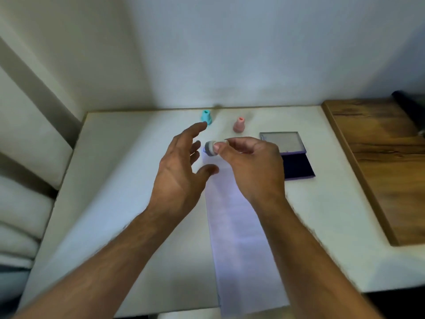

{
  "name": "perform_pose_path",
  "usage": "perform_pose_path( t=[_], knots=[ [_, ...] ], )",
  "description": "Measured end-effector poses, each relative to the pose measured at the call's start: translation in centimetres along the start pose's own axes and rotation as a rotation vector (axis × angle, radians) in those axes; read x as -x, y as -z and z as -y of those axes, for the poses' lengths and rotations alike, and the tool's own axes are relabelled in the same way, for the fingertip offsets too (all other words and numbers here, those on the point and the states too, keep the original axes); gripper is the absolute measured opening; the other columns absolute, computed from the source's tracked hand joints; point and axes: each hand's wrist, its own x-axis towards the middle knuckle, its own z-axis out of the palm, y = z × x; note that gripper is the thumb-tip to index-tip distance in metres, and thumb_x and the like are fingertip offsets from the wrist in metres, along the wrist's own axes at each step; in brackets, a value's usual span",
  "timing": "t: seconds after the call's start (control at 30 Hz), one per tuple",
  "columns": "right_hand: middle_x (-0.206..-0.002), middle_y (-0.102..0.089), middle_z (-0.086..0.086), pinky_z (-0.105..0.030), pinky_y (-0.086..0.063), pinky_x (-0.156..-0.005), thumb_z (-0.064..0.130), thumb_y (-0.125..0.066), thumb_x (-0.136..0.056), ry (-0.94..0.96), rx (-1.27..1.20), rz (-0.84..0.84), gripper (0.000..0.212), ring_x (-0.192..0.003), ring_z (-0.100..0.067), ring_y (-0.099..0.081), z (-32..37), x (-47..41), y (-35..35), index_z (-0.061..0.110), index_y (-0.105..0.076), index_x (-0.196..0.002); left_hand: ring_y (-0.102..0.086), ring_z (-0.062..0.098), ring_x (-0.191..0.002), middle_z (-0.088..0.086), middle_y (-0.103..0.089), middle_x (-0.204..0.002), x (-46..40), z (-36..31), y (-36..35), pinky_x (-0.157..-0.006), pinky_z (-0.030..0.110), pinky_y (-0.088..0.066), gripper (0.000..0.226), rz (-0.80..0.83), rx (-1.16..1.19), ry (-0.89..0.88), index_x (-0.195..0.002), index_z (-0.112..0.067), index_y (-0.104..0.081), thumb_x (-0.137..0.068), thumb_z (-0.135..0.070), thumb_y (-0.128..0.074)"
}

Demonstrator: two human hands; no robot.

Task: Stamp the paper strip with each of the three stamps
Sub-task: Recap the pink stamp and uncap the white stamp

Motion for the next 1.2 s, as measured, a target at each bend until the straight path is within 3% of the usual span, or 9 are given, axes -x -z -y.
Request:
perform_pose_path(
  t=[0.13,0.27,0.4,0.53,0.77,1.0,1.1,1.2],
  knots=[
    [-0.087,-0.074,0.008,-0.03,-0.059,-0.079,0.046,-0.075,-0.076,-0.161,-0.04,0.069,0.026,-0.079,-0.011,-0.069,0.7,0.0,0.4,0.023,-0.073,-0.089,-0.071,0.007,-0.088,-0.009,-0.072,-0.101,0.1,-0.8,0.2,-0.086,0.028,-0.058,0.043,-0.011,0.193,0.097,-0.108,-0.022,-0.067,-0.074,0.002,-0.078],
    [-0.074,-0.073,0.0,-0.031,-0.061,-0.071,0.037,-0.078,-0.077,-0.254,-0.21,0.098,0.026,-0.062,-0.012,-0.066,0.6,0.4,1.7,0.013,-0.075,-0.088,-0.071,0.011,-0.08,-0.002,-0.071,-0.088,-0.1,-1.3,0.5,-0.082,0.028,-0.058,0.04,-0.013,0.37,0.127,-0.097,-0.014,-0.07,-0.065,0.007,-0.082],
    [-0.078,-0.072,-0.011,-0.028,-0.06,-0.068,0.014,-0.076,-0.081,-0.326,-0.523,0.186,0.01,-0.067,-0.018,-0.064,-0.2,0.8,3.3,0.006,-0.075,-0.086,-0.072,0.014,-0.084,0.004,-0.072,-0.092,0.1,-1.6,0.2,-0.086,0.033,-0.058,0.039,0.032,0.361,0.095,-0.093,-0.019,-0.073,-0.063,0.004,-0.084],
    [-0.084,-0.072,-0.015,-0.027,-0.059,-0.066,0.009,-0.072,-0.085,-0.376,-0.632,0.268,0.013,-0.071,-0.02,-0.066,-0.4,0.7,4.1,0.0,-0.072,-0.094,-0.073,0.015,-0.086,0.002,-0.074,-0.091,0.4,-1.5,0.2,-0.087,0.034,-0.058,0.039,0.061,0.349,0.073,-0.094,-0.02,-0.073,-0.066,0.005,-0.082],
    [-0.089,-0.07,-0.02,-0.026,-0.059,-0.066,0.008,-0.069,-0.087,-0.427,-0.704,0.38,0.02,-0.073,-0.022,-0.066,-1.4,0.4,4.1,-0.006,-0.069,-0.102,-0.074,0.024,-0.086,0.014,-0.074,-0.096,1.2,-0.3,0.1,-0.086,0.037,-0.058,0.035,0.077,0.372,0.049,-0.099,-0.011,-0.071,-0.071,0.009,-0.077],
    [-0.085,-0.073,-0.018,-0.026,-0.059,-0.064,0.01,-0.069,-0.087,-0.493,-0.747,0.378,0.02,-0.069,-0.02,-0.07,-2.2,-0.6,5.0,-0.007,-0.069,-0.097,-0.075,0.013,-0.085,-0.01,-0.075,-0.105,0.3,-1.2,-0.3,-0.086,0.032,-0.058,0.044,0.102,0.243,-0.028,-0.105,-0.026,-0.072,-0.071,0.001,-0.08],
    [-0.08,-0.072,-0.017,-0.025,-0.059,-0.061,0.011,-0.07,-0.085,-0.476,-0.717,0.376,0.015,-0.066,-0.02,-0.07,-2.2,-0.8,5.3,-0.003,-0.07,-0.089,-0.074,0.015,-0.087,-0.005,-0.075,-0.1,0.1,-1.1,-0.4,-0.086,0.037,-0.058,0.037,0.1,0.214,-0.093,-0.101,-0.026,-0.074,-0.073,-0.002,-0.079],
    [-0.083,-0.073,-0.018,-0.026,-0.059,-0.062,0.008,-0.07,-0.084,-0.446,-0.687,0.378,0.017,-0.068,-0.021,-0.071,-2.4,-0.9,5.3,-0.006,-0.07,-0.094,-0.074,0.013,-0.082,-0.007,-0.077,-0.09,0.1,-0.9,-0.5,-0.084,0.03,-0.058,0.037,0.082,0.247,-0.035,-0.094,-0.027,-0.075,-0.071,0.001,-0.08]
  ],
)
